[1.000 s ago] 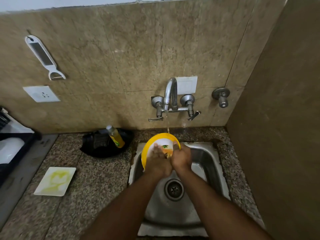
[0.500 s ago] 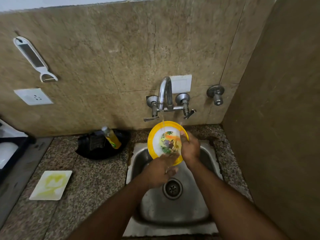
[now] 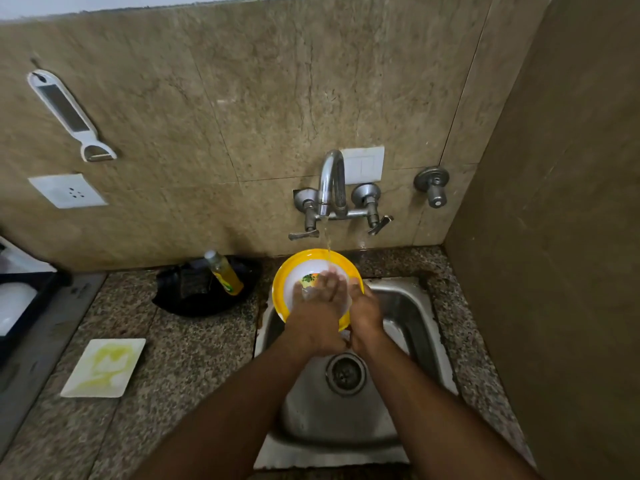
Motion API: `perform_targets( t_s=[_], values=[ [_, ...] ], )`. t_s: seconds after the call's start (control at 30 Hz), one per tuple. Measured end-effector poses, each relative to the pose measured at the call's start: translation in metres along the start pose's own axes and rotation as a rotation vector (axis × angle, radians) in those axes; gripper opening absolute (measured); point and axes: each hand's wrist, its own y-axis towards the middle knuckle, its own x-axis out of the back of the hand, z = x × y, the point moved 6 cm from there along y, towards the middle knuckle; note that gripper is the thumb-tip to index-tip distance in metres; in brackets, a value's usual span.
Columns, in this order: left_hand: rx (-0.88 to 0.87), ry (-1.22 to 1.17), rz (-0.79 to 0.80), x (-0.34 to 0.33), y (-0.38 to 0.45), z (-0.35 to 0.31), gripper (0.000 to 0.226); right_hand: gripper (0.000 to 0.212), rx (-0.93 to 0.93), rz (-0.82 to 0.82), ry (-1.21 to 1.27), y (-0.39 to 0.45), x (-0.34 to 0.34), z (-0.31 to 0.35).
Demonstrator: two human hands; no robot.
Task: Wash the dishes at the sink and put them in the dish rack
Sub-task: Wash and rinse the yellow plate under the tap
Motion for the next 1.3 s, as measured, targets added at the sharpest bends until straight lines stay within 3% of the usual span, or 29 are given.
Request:
perform_targets(
  t_s=[0.07,0.13,0.2,0.23,0.3,0.4,0.53,0.63,0.83,0.97,1.13,1.23,1.3],
  values=[
    [-0.107,0.08,0.065,0.01,-0.007,-0.013,0.107,0.036,-0.176,0.023,0.117,0.002,0.001,-0.015],
    [-0.15,0.139,0.058,0.023,-0.016,-0.023,0.073,0.047,-0.311,0.049,0.153,0.004,-0.002,-0.03],
    [-0.164,0.197,0.058,0.033,-0.024,-0.029,0.046,0.055,-0.387,0.062,0.18,0.005,-0.007,-0.039],
    [-0.142,0.208,0.068,0.036,-0.026,-0.029,0.043,0.061,-0.403,0.087,0.202,0.006,-0.011,-0.042],
    [-0.076,0.223,0.11,0.034,-0.027,-0.021,0.06,0.065,-0.417,0.13,0.216,-0.002,-0.022,-0.039],
    [0.063,0.273,0.264,0.02,-0.021,0.008,0.102,0.044,-0.367,0.1,0.218,-0.014,-0.031,-0.036],
    [0.13,0.17,0.297,-0.004,-0.007,0.027,0.117,0.044,-0.239,0.004,0.086,-0.002,-0.023,-0.044],
    [0.268,0.023,0.245,-0.013,-0.008,0.027,0.129,0.032,-0.108,-0.023,-0.112,-0.011,-0.018,-0.024],
    [0.353,-0.265,0.198,-0.036,-0.01,0.023,0.136,0.038,0.19,-0.093,-0.607,-0.009,-0.008,0.0],
    [0.208,-0.468,0.116,-0.051,-0.004,0.005,0.122,0.034,0.41,-0.177,-0.856,-0.017,-0.005,0.044],
    [0.01,-0.629,0.012,-0.045,0.002,-0.014,0.098,0.036,0.475,-0.241,-0.978,-0.017,0.007,0.074],
    [-0.09,-0.517,-0.095,-0.036,0.016,-0.011,0.115,0.034,0.579,-0.168,-1.063,-0.032,-0.004,0.076],
    [-0.015,-0.336,-0.106,-0.033,0.016,-0.003,0.129,0.036,0.624,-0.145,-1.087,-0.043,-0.008,0.071]
  ],
)
